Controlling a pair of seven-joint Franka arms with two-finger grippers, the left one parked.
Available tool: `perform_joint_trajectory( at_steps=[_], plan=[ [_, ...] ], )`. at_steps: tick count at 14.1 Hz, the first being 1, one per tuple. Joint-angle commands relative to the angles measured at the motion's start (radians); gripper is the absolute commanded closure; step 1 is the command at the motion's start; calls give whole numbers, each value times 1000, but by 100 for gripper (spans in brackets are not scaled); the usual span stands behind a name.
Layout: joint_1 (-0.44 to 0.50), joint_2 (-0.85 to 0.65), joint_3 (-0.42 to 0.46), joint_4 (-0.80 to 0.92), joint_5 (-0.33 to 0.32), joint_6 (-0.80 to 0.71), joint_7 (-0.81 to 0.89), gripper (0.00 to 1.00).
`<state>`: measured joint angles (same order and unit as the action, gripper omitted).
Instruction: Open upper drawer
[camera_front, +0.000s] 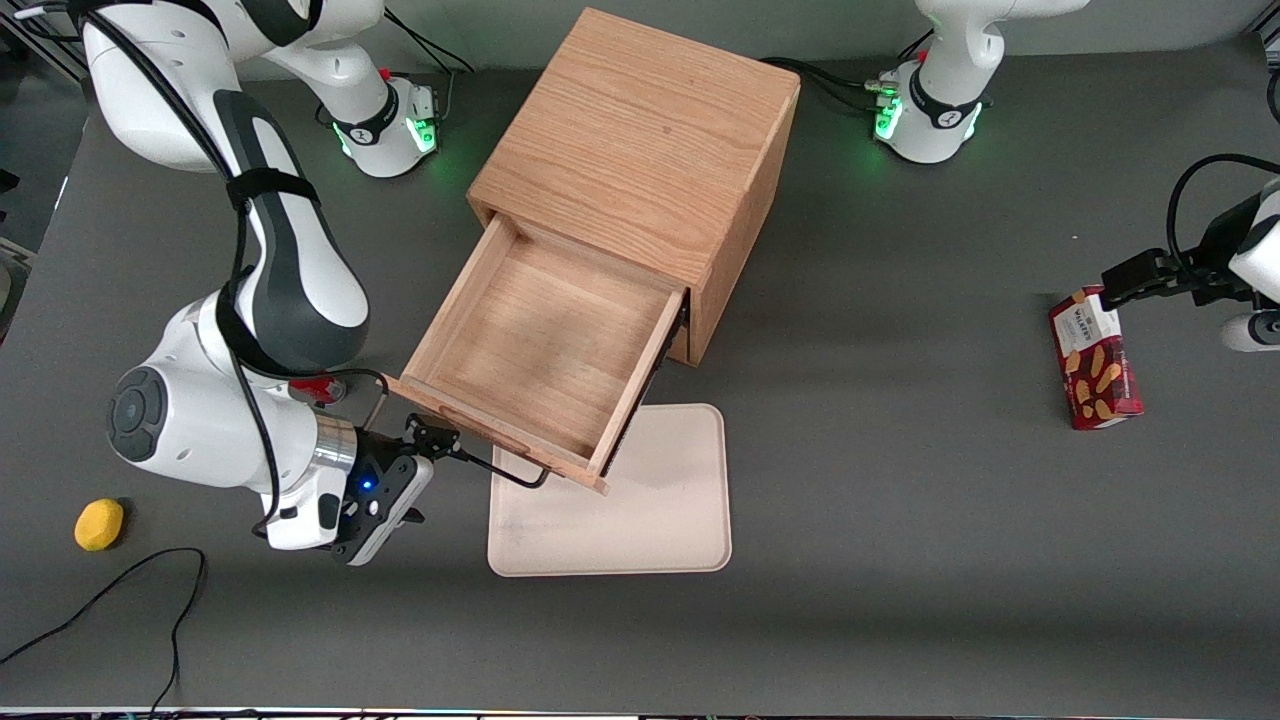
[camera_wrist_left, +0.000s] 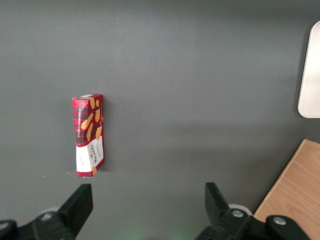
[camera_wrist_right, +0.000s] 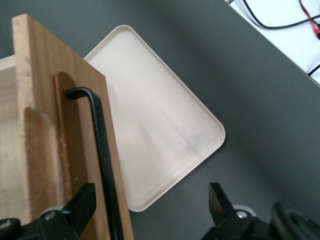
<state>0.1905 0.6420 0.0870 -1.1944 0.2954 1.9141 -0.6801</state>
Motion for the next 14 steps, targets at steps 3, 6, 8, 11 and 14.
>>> perform_joint_trajectory(
  at_steps=[3,6,8,11,14],
  plan=[
    [-28,-77,-50,-1,4,-119,109,0],
    [-23,-134,-134,-8,4,-248,183,0],
    [-14,-200,-193,-68,-4,-276,214,0],
    [-16,-332,-205,-206,-114,-276,296,0],
    [-20,-432,-225,-316,-194,-276,428,0]
  ],
)
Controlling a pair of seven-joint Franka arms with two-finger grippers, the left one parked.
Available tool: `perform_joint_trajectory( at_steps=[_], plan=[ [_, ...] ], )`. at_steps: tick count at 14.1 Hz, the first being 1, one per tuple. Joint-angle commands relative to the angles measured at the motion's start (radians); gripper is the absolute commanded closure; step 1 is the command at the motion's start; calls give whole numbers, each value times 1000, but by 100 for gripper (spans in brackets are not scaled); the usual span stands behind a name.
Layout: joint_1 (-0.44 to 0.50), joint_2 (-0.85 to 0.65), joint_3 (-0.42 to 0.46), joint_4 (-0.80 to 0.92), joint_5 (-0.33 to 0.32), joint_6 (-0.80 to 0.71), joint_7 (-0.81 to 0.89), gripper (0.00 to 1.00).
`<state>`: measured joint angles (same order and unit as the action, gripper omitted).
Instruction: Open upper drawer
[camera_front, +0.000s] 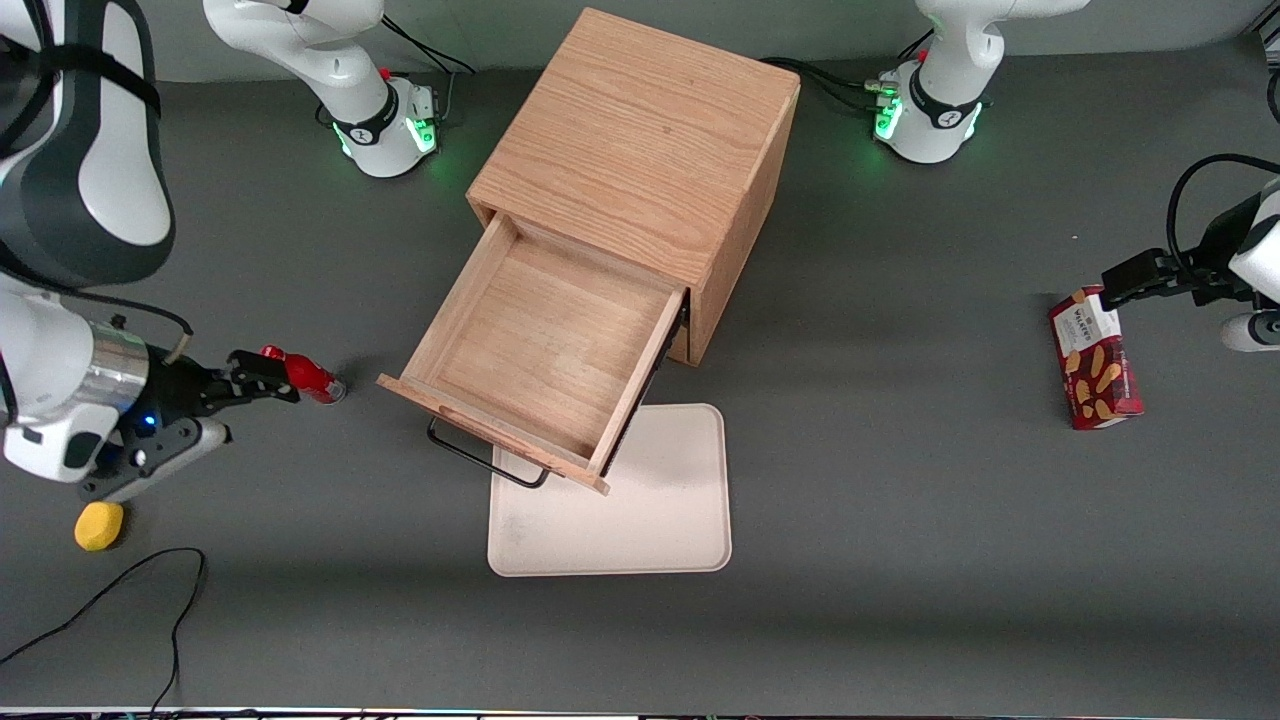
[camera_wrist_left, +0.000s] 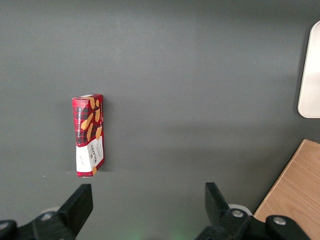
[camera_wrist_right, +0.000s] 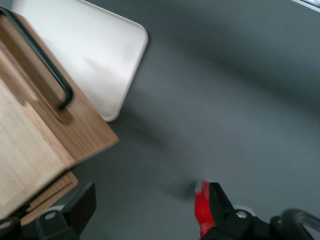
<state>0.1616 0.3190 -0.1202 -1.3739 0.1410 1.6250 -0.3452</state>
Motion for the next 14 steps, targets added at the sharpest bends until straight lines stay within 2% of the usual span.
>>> perform_joint_trajectory(
  at_steps=[1,4,8,14],
  plan=[
    [10,-133,-56,-169,-40,16,104,0],
    [13,-222,-120,-281,-38,26,170,0],
    [7,-241,-170,-287,-38,-20,449,0],
    [-5,-230,-225,-195,-80,-120,442,0]
  ],
)
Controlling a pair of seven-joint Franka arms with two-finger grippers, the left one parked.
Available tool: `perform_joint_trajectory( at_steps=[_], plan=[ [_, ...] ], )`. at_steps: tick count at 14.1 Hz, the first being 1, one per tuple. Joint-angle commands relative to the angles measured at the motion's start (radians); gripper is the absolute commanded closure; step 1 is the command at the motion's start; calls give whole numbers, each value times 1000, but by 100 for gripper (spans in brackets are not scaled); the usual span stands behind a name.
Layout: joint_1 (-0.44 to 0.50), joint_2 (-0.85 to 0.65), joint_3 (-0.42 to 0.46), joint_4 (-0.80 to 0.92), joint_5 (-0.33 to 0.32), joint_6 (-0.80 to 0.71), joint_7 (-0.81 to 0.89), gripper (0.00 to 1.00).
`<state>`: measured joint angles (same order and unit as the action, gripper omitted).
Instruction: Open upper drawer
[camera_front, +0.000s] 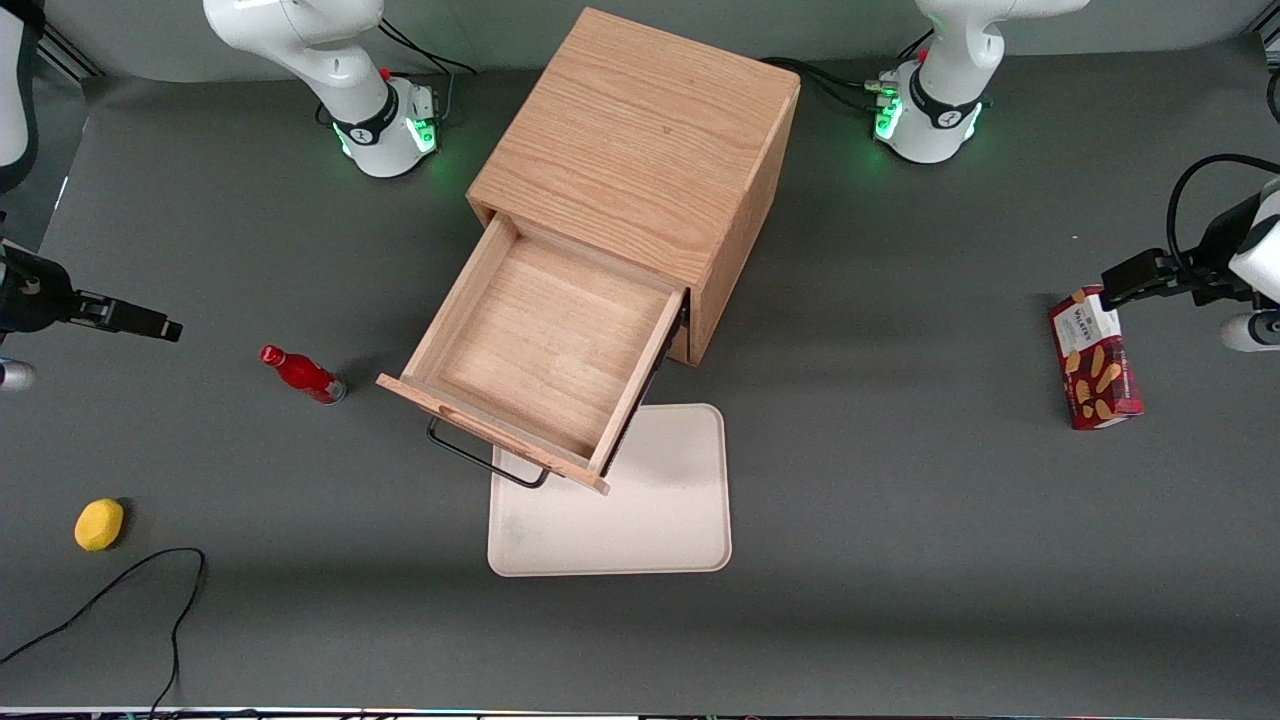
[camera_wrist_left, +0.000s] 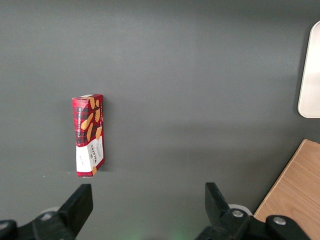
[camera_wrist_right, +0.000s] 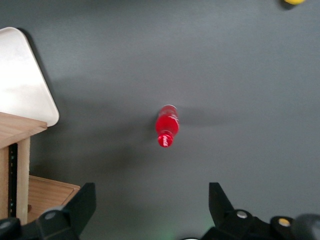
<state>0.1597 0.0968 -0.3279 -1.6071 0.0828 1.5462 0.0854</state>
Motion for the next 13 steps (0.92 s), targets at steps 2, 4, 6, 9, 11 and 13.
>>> perform_joint_trajectory(
  at_steps=[2,4,6,9,11,13],
  plan=[
    [3,-23,-19,32,-23,-43,-38,0],
    [7,-58,-19,6,-46,-29,-52,0],
    [43,-113,-17,-74,-78,20,-49,0],
    [14,-219,7,-215,-80,92,-41,0],
    [-133,-276,177,-267,-80,94,-39,0],
    [-230,-296,285,-278,-78,65,-50,0]
  ],
)
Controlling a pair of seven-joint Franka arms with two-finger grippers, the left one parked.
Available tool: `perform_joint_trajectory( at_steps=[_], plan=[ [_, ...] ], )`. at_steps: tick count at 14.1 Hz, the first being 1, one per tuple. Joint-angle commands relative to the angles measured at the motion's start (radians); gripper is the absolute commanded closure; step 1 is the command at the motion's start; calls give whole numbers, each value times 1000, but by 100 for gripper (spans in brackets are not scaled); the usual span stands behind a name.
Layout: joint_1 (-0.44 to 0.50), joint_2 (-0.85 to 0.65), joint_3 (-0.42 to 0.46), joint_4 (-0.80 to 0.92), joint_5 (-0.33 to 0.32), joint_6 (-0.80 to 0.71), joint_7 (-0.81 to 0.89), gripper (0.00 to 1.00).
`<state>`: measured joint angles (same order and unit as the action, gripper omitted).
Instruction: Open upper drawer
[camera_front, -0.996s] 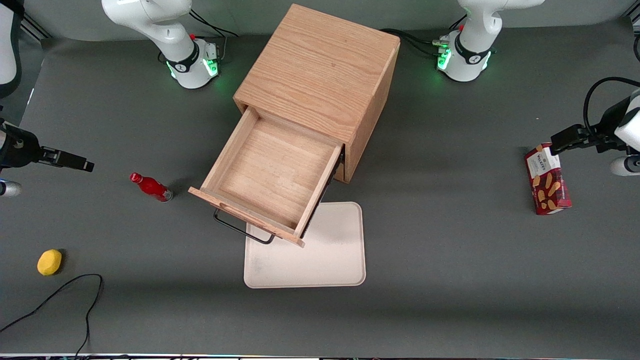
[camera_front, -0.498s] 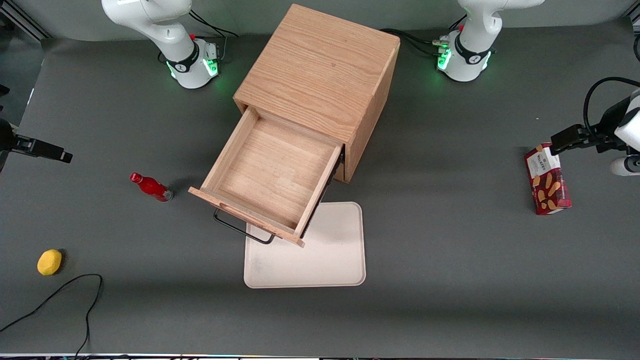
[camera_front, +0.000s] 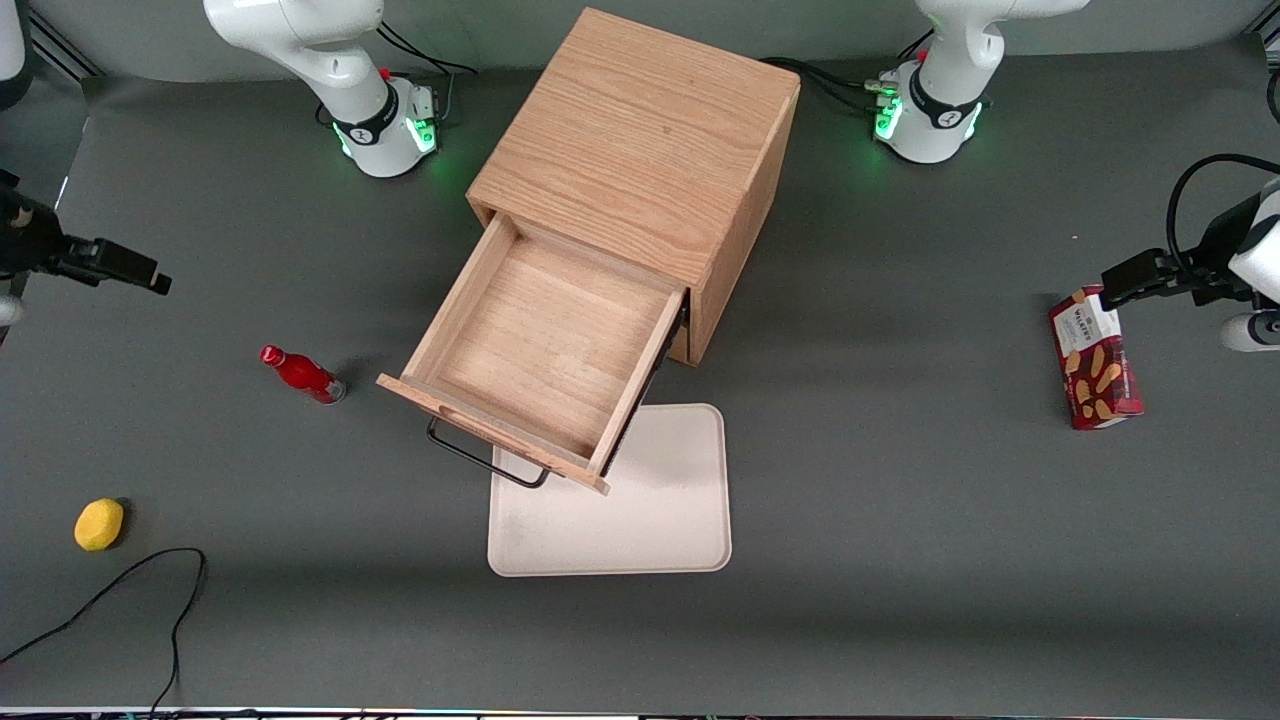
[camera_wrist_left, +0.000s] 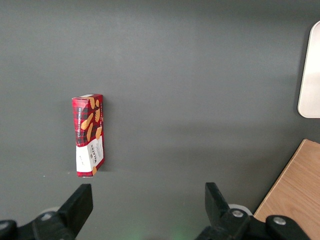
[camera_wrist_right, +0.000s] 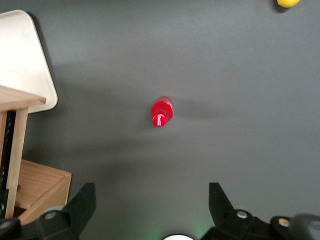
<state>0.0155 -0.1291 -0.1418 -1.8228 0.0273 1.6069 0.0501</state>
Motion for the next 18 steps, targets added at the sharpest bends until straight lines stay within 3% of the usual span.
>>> perform_joint_trajectory(
  at_steps=[1,8,11,18],
  plan=[
    [-82,-61,103,-53,-23,-14,-12,0],
    [-61,100,85,141,-7,-76,-35,0],
    [-106,120,88,172,45,-76,-117,0],
    [-112,169,96,229,42,-82,-104,0]
  ],
)
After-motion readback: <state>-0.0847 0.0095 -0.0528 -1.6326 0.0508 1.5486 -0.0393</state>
